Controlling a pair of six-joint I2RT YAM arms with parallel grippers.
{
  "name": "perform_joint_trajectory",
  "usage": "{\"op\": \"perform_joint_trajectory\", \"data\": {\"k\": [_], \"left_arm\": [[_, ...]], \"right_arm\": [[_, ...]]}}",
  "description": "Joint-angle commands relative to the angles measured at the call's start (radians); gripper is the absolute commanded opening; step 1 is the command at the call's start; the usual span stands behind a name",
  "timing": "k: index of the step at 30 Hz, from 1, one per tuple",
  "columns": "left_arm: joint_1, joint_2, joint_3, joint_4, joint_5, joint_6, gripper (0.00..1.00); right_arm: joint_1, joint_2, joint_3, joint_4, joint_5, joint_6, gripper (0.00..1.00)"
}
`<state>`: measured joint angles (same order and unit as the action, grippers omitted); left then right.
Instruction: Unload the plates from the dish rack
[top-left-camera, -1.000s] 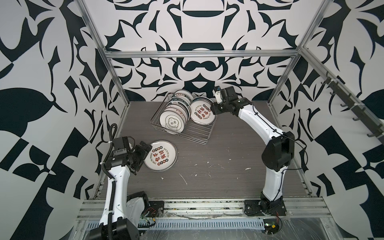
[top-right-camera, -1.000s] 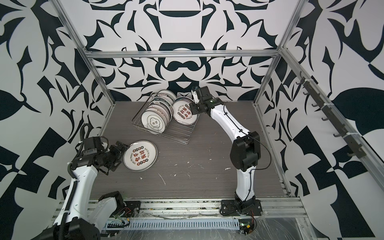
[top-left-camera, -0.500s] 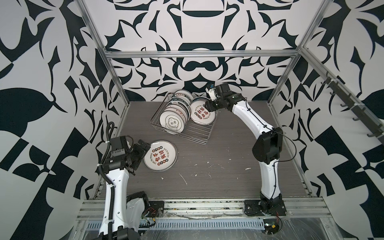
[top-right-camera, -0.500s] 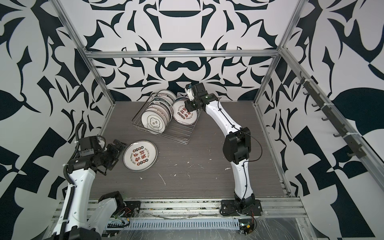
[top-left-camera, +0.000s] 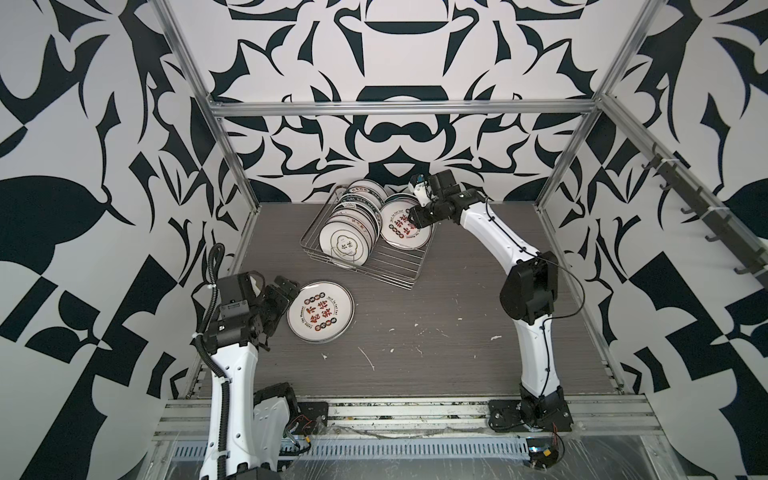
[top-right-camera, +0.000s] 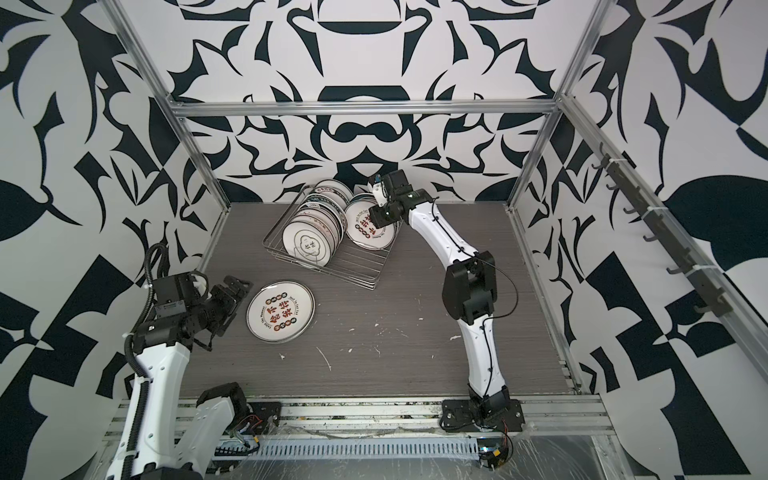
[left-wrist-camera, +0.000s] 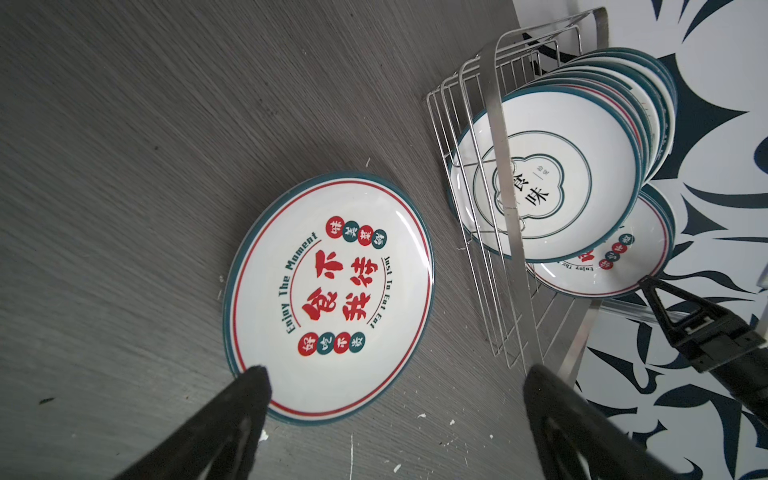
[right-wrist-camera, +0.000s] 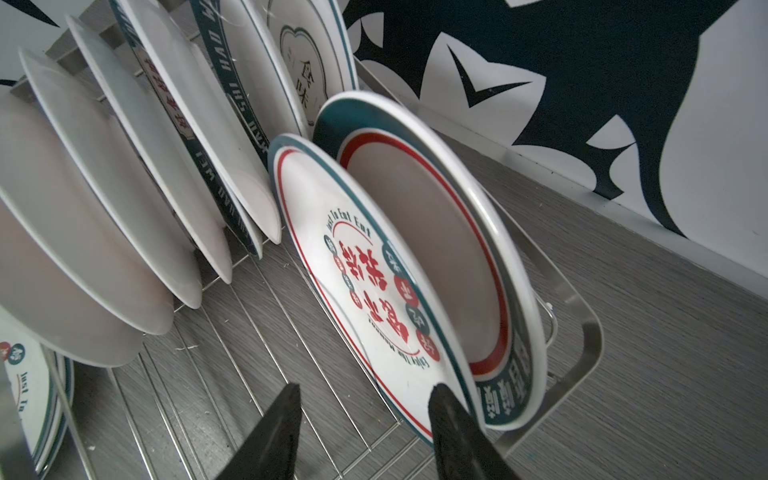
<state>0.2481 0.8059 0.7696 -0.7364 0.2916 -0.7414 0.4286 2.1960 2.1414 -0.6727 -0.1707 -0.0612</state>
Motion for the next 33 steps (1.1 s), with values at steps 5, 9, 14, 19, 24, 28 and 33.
{"op": "perform_joint_trajectory", "data": {"k": [5, 9, 14, 19, 24, 28, 33], "left_arm": [[-0.002, -0.002, -0.013, 0.008, 0.006, -0.005, 0.99], [-0.002, 0.001, -0.026, 0.028, 0.007, -0.012, 0.99], [-0.003, 0.014, -0.041, 0.045, 0.015, -0.016, 0.99], [-0.002, 0.018, -0.043, 0.050, 0.018, -0.015, 0.99], [-0.002, 0.018, -0.043, 0.054, 0.019, -0.019, 0.99], [-0.002, 0.018, -0.043, 0.054, 0.022, -0.022, 0.99], [-0.002, 0.023, -0.048, 0.067, 0.023, -0.029, 0.99]], "right_arm": [[-0.005, -0.030, 0.047, -0.011, -0.023, -0.022, 0.51], [-0.007, -0.064, 0.035, -0.012, -0.006, -0.034, 0.51], [-0.011, -0.104, 0.000, 0.003, 0.028, -0.048, 0.51], [-0.025, -0.096, 0.003, 0.007, 0.045, -0.054, 0.51], [-0.041, -0.056, 0.038, -0.002, 0.030, -0.053, 0.51], [-0.048, -0.030, 0.059, -0.002, 0.009, -0.046, 0.51], [-0.048, -0.018, 0.061, 0.004, -0.020, -0.035, 0.51]]}}
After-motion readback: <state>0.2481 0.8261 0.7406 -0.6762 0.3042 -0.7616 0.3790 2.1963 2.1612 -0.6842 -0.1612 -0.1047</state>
